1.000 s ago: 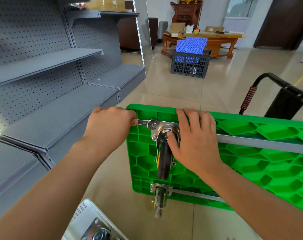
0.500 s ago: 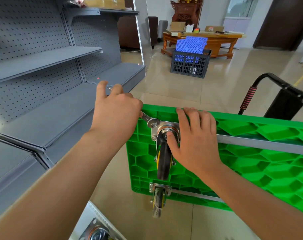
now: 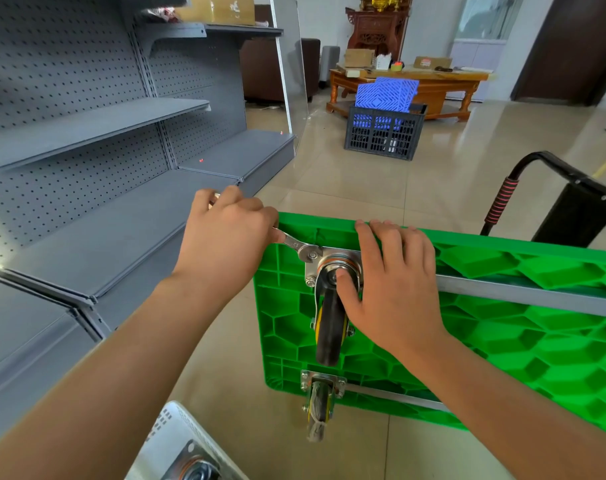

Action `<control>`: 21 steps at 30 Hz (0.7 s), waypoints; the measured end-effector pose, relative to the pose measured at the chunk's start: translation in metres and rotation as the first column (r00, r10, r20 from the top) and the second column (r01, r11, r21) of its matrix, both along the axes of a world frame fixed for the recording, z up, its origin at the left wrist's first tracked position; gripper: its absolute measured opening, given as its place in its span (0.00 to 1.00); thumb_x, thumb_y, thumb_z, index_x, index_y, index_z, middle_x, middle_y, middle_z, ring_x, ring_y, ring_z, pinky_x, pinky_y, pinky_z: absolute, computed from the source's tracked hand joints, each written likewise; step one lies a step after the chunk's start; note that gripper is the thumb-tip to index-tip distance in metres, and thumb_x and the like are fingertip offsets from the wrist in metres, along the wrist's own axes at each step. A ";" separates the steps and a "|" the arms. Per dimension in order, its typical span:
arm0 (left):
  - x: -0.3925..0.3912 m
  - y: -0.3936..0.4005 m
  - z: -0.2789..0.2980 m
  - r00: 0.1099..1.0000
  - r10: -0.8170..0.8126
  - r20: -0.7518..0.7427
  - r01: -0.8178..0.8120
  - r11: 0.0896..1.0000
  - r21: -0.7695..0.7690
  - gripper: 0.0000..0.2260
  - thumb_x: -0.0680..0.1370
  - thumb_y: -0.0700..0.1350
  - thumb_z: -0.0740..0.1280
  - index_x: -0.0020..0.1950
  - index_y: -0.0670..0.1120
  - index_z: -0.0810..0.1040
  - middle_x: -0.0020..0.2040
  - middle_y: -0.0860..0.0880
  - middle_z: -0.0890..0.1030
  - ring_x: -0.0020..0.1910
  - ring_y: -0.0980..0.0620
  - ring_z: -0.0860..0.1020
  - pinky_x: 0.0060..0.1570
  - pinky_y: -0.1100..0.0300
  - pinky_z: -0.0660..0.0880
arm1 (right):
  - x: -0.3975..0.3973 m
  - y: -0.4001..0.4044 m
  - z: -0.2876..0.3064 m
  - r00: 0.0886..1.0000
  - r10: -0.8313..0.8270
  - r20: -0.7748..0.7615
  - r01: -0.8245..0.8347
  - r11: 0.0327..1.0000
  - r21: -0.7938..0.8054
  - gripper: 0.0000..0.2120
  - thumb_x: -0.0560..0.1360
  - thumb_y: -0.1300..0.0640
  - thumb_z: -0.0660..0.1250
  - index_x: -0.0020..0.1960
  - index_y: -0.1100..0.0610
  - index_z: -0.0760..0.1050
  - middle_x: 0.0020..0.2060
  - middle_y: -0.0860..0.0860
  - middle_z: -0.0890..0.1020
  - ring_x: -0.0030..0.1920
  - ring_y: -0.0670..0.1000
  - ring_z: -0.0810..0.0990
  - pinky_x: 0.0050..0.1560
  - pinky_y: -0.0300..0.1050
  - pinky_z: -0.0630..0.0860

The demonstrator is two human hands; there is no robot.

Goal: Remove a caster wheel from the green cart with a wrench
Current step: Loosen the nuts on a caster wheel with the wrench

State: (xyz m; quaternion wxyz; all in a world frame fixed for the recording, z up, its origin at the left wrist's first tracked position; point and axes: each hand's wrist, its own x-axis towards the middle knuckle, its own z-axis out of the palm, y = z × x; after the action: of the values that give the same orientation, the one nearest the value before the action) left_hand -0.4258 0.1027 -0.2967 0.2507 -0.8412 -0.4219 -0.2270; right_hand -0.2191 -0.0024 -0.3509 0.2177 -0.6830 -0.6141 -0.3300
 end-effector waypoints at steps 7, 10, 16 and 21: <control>-0.007 -0.010 -0.027 0.992 0.105 0.070 -0.086 0.970 -0.227 0.15 0.80 0.58 0.64 0.41 0.48 0.77 0.36 0.50 0.79 0.39 0.41 0.80 0.47 0.50 0.68 | 0.000 0.000 0.001 1.000 -0.003 -0.003 0.003 1.000 0.002 0.30 0.79 0.42 0.59 0.72 0.62 0.71 0.63 0.59 0.76 0.63 0.62 0.71 0.70 0.61 0.64; -0.001 -0.014 -0.042 0.977 0.175 0.119 -0.076 0.815 -0.575 0.16 0.83 0.60 0.59 0.45 0.51 0.76 0.39 0.51 0.77 0.43 0.42 0.78 0.43 0.53 0.72 | -0.001 0.000 0.001 1.000 -0.002 -0.005 0.002 1.000 0.000 0.30 0.79 0.42 0.60 0.72 0.62 0.71 0.63 0.59 0.76 0.63 0.62 0.72 0.70 0.62 0.64; 0.019 -0.023 -0.077 0.875 0.204 0.439 0.271 0.545 -0.793 0.12 0.84 0.53 0.62 0.45 0.50 0.77 0.37 0.54 0.84 0.39 0.52 0.83 0.41 0.56 0.79 | -0.001 -0.001 0.001 1.000 -0.006 -0.002 0.006 1.000 -0.009 0.31 0.78 0.42 0.59 0.73 0.62 0.70 0.63 0.59 0.75 0.63 0.63 0.72 0.70 0.62 0.65; 0.026 -0.035 -0.073 0.849 0.186 0.495 0.371 0.457 -0.808 0.13 0.85 0.48 0.61 0.41 0.49 0.74 0.27 0.66 0.78 0.28 0.67 0.76 0.29 0.73 0.68 | -0.002 -0.001 0.001 1.000 -0.008 -0.004 0.008 1.000 -0.014 0.31 0.78 0.42 0.59 0.73 0.62 0.70 0.63 0.59 0.75 0.63 0.63 0.72 0.70 0.62 0.65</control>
State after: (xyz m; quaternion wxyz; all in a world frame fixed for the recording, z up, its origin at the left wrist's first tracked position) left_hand -0.3998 0.0678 -0.3696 -0.3591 -0.7742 -0.4788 -0.2061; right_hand -0.2209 -0.0029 -0.3502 0.2127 -0.6878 -0.6133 -0.3250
